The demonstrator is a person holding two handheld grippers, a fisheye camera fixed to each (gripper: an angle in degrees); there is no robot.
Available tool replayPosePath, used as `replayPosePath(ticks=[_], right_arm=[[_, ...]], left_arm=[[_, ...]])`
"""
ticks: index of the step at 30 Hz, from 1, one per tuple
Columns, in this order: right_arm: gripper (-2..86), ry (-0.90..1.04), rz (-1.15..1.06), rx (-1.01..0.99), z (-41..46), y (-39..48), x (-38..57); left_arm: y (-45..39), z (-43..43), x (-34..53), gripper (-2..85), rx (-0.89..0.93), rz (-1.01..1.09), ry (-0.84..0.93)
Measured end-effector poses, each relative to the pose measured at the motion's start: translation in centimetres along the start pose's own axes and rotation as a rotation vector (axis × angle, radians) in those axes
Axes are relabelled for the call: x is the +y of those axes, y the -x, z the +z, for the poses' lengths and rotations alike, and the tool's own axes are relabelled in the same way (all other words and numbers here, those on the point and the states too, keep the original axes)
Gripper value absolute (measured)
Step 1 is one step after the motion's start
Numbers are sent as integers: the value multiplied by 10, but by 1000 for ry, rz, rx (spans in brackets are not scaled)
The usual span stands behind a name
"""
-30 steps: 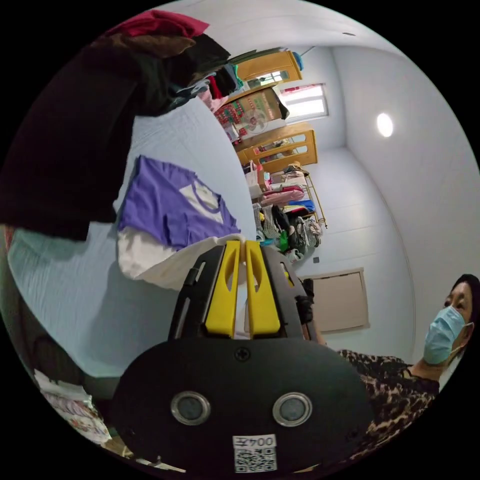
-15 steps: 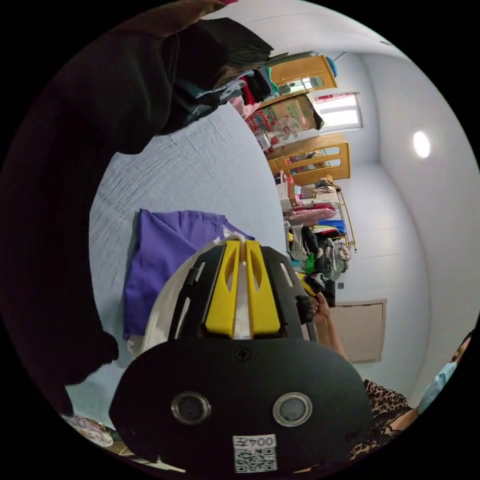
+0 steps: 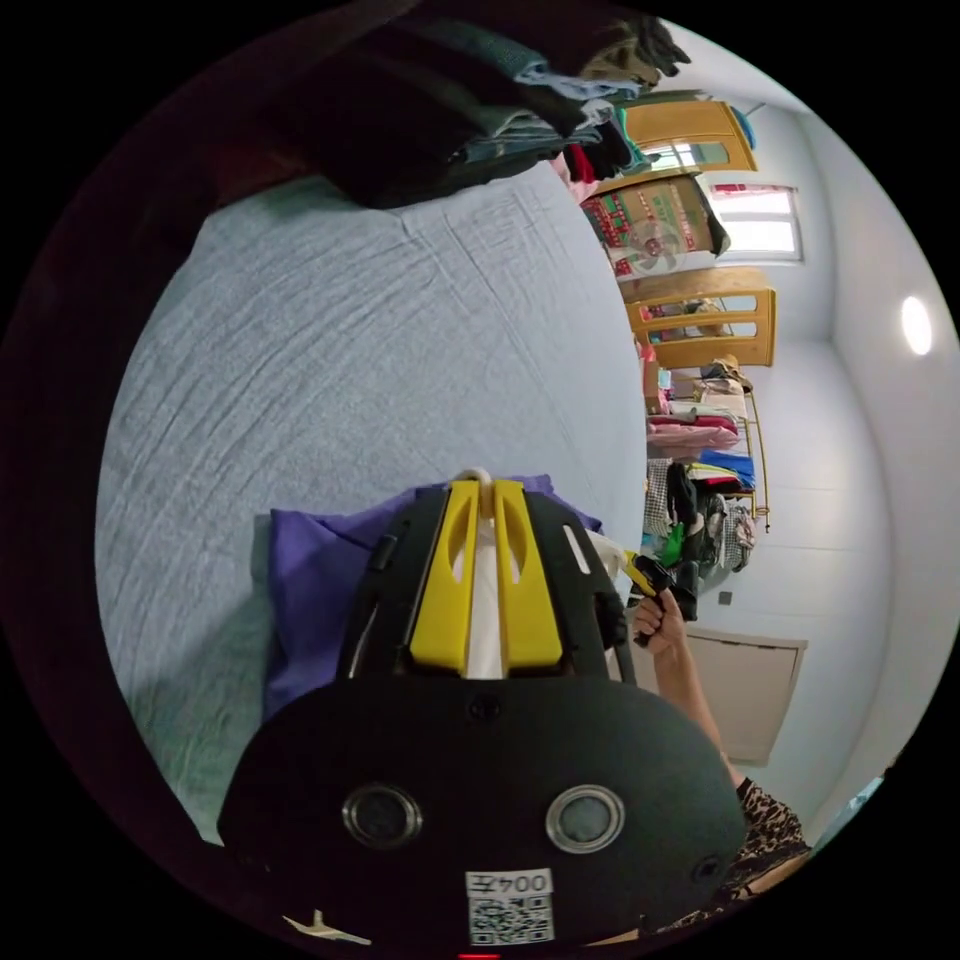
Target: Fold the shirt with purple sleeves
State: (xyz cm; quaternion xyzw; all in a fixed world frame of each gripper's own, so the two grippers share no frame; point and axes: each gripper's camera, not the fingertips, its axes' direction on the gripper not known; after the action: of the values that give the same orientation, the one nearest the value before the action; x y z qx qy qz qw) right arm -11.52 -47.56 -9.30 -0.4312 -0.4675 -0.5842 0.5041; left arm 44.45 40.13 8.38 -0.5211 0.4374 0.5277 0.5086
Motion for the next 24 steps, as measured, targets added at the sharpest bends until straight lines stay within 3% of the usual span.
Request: replayPosePath(ticks=[4,9,15,17,24], right_arm=[[99,-81,-89,70,8,13,16],[117,-174,-273,167,-18,33,91],[97,-134,-472,444,34,36,276],[91,-85,-491,550,80,18,336],[86,-30,-532,749,175,-8,392]], left_arm=[[8,11,4,79,99,-26,-19],[2,-5,21,106,100,-35,-100],[-66,-17,105,82,42,351,-72],[-85,-15,168,80,-106,523,-22],[-76,21,308,98,-603,677,85]])
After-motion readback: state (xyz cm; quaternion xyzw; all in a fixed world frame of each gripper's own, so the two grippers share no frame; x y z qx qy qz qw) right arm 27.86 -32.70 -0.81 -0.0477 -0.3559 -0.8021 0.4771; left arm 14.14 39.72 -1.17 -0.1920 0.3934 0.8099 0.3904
